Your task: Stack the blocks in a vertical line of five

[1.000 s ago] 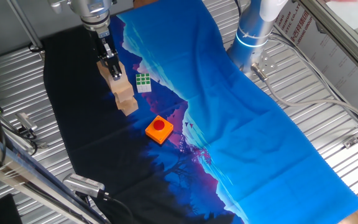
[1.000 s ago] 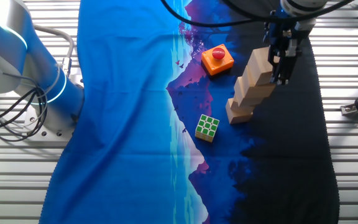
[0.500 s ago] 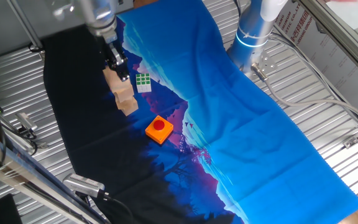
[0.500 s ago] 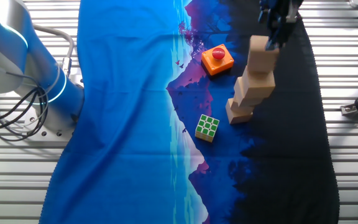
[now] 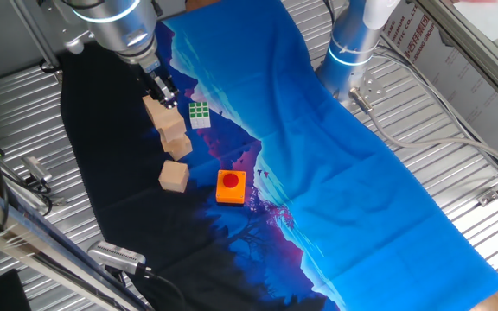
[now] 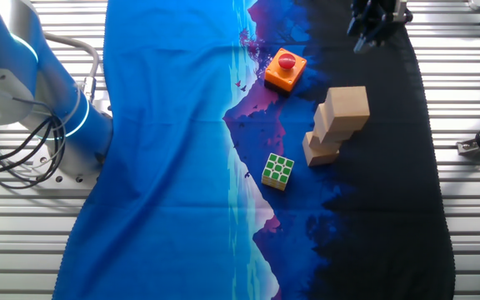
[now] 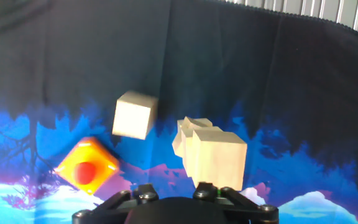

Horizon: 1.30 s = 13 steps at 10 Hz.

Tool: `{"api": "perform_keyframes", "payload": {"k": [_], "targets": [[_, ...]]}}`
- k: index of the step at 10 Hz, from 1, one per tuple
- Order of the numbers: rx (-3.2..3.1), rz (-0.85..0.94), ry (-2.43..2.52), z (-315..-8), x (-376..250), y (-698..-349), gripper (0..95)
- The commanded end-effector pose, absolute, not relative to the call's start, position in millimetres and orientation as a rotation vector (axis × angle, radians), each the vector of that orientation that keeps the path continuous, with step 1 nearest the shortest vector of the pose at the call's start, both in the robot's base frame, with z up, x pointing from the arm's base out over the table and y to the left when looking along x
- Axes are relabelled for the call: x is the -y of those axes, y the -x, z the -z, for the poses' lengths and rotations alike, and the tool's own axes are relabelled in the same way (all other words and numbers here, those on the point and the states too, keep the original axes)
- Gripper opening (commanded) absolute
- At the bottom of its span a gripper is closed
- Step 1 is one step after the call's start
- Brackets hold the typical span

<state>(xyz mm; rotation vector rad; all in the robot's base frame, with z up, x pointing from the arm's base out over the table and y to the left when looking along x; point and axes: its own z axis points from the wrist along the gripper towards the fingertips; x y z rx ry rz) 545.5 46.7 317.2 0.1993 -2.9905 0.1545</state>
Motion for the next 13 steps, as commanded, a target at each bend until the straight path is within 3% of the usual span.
{"api": "perform_keyframes", "payload": {"k": [1,5,9,10,11,13], "targets": [[2.998,-0.153,-0.198,-316.6,-46.5,-545.8,0.0],[3.047,-0.140,-0.144,-306.8,-64.7,-564.6,0.0],[3.110,0.028,-0.354,-280.8,-64.0,-578.1,76.0],[3.105,0.034,-0.484,-271.5,-61.8,-577.9,76.0],[3.113,0.033,-0.524,-264.1,-63.4,-578.2,95.0],[3.111,0.032,-0.559,-252.4,-74.8,-583.8,95.0]]}}
